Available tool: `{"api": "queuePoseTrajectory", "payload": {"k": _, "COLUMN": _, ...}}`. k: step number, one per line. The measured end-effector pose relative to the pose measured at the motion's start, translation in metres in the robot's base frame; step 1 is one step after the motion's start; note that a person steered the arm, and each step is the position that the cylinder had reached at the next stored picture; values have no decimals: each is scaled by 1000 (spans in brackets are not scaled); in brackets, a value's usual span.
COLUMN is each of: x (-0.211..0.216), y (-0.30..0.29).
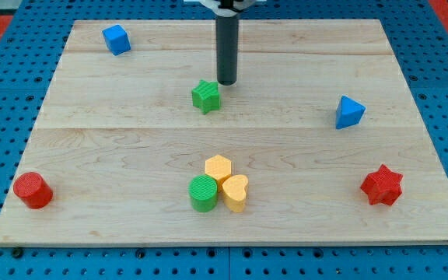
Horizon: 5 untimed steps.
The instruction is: Slide the green star to the yellow hexagon
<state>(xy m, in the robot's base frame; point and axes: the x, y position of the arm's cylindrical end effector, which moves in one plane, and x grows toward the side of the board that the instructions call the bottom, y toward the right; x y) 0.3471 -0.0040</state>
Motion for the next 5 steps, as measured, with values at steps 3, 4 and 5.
{"api": "queuePoseTrajectory", "payload": {"k": 3, "x": 7, "y": -17}}
{"api": "queuePoseTrajectory", "payload": {"k": 4, "x": 51, "y": -40}}
{"api": "queuePoseTrajectory", "payload": {"k": 5, "x": 125, "y": -14}}
